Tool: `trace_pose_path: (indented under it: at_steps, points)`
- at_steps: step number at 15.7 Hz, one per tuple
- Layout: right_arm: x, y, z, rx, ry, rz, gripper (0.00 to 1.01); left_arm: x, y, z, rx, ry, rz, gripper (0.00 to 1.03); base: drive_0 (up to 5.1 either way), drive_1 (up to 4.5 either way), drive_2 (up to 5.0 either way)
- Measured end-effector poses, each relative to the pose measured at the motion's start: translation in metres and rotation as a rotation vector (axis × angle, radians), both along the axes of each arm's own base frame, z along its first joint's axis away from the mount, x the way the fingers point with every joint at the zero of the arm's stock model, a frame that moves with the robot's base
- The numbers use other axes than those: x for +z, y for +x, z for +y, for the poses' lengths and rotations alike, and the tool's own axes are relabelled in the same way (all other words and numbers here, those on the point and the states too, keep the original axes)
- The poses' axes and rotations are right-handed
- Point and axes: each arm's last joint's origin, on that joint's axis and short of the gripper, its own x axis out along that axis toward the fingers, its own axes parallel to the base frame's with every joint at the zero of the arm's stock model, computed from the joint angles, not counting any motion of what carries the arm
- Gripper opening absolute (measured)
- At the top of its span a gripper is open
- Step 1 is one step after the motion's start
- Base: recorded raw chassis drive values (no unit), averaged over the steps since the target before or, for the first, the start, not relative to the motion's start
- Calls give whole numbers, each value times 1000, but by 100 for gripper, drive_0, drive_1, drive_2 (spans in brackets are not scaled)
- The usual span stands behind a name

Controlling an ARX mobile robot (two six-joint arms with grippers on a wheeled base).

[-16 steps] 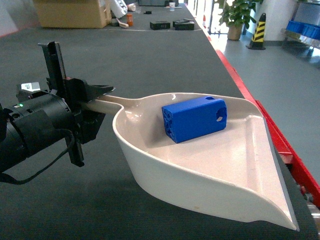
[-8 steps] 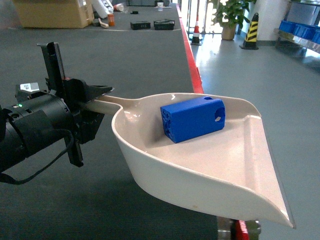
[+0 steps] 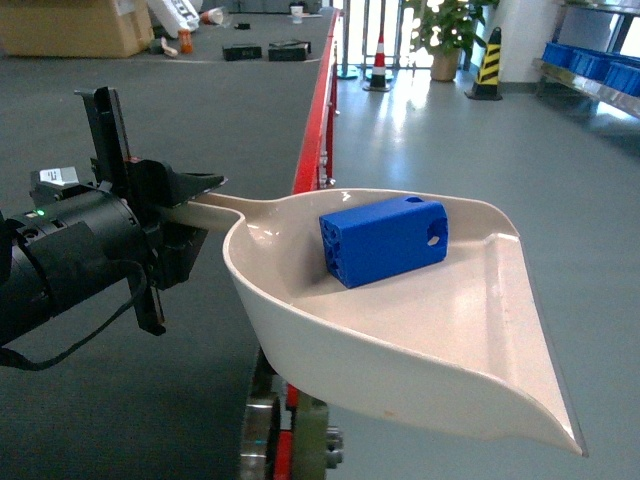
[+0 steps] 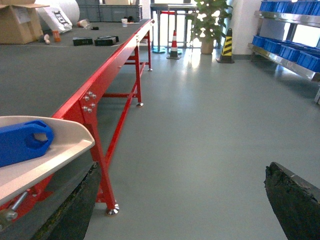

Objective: Place part in tray to right shelf

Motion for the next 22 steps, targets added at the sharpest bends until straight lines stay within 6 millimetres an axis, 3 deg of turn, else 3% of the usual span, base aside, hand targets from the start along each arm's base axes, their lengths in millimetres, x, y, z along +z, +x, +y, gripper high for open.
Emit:
trace_pose_path:
  at_steps: [22]
  points:
    - [0, 0, 0, 0, 0, -2, 98, 0, 0, 0, -5, 0, 1, 14, 502, -237, -237]
